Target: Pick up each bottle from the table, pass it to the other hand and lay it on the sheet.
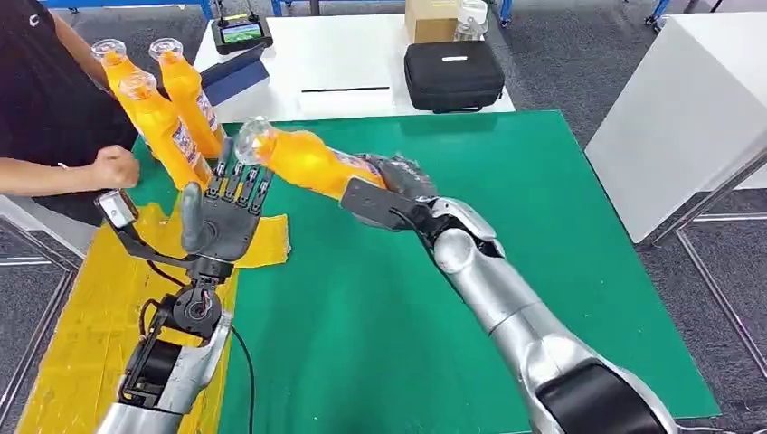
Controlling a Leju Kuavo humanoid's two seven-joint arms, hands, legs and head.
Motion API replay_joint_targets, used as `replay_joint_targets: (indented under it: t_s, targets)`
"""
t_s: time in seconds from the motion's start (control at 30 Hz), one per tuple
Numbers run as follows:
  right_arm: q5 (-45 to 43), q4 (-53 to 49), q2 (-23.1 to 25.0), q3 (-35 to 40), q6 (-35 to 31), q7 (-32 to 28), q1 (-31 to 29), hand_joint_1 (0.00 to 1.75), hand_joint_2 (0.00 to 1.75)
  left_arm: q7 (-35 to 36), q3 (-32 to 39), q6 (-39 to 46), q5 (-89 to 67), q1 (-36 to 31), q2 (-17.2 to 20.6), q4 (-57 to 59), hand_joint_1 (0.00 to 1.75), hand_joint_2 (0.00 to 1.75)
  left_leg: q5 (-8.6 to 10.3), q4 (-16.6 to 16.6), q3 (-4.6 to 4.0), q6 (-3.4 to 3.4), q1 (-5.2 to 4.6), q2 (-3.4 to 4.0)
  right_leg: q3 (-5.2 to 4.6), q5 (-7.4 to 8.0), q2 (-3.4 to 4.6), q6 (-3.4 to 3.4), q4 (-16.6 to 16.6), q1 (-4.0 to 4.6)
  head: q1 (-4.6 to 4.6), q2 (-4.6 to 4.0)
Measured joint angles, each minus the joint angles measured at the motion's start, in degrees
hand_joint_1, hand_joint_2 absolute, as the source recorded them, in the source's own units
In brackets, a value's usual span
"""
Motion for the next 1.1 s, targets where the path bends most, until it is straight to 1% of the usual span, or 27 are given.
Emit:
replay_joint_targets:
  t_s: [0.4, 0.57, 0.73, 0.93, 1.1]
  targets:
    - [1.22, 5.42, 5.86, 2.38, 0.39, 0.39, -2.84, 1.75, 1.75, -0.90, 0.00, 0.96, 0.35, 0.02, -0.24, 0.35, 0.00, 1.75, 0.01, 0.00, -0.05, 0.00, 0.00, -0.04, -0.02, 0.00, -0.02, 0.00, 0.00, 0.00, 0.02, 0.00]
    - [1.55, 6.09, 6.97, 3.19, 0.44, 0.74, -3.27, 1.75, 1.75, -1.64, 0.15, 2.08, -0.20, 0.02, -0.24, 0.72, 0.00, 1.75, 0.01, 0.00, -0.05, 0.00, 0.00, 0.00, -0.03, 0.00, -0.01, 0.00, 0.00, -0.01, 0.04, 0.00]
    - [4.83, 6.44, 7.98, 4.68, -1.58, 4.20, -3.88, 1.75, 1.75, -3.45, 0.20, 5.05, -3.94, 0.00, -0.37, 0.81, 0.00, 1.75, 0.01, 0.00, -0.05, 0.00, 0.00, -0.01, -0.03, 0.00, -0.01, 0.00, 0.00, -0.01, 0.02, 0.00]
    - [5.51, 6.86, 8.50, 5.94, -1.90, 5.40, -4.46, 1.75, 1.75, -4.22, 0.20, 6.30, -5.53, -0.03, -0.76, 0.81, 0.00, 1.75, 0.01, 0.00, -0.05, 0.00, -0.01, -0.01, -0.03, 0.00, -0.01, 0.00, 0.00, -0.01, 0.02, 0.00]
    - [6.95, 7.34, 9.00, 6.71, -1.66, 6.65, -4.61, 1.75, 1.75, -6.32, 0.07, 10.54, -11.18, -0.02, -1.09, -0.22, 0.00, 1.75, 0.01, 0.00, -0.05, 0.00, -0.01, 0.00, -0.03, 0.00, -0.01, 0.00, 0.00, -0.01, 0.04, 0.00]
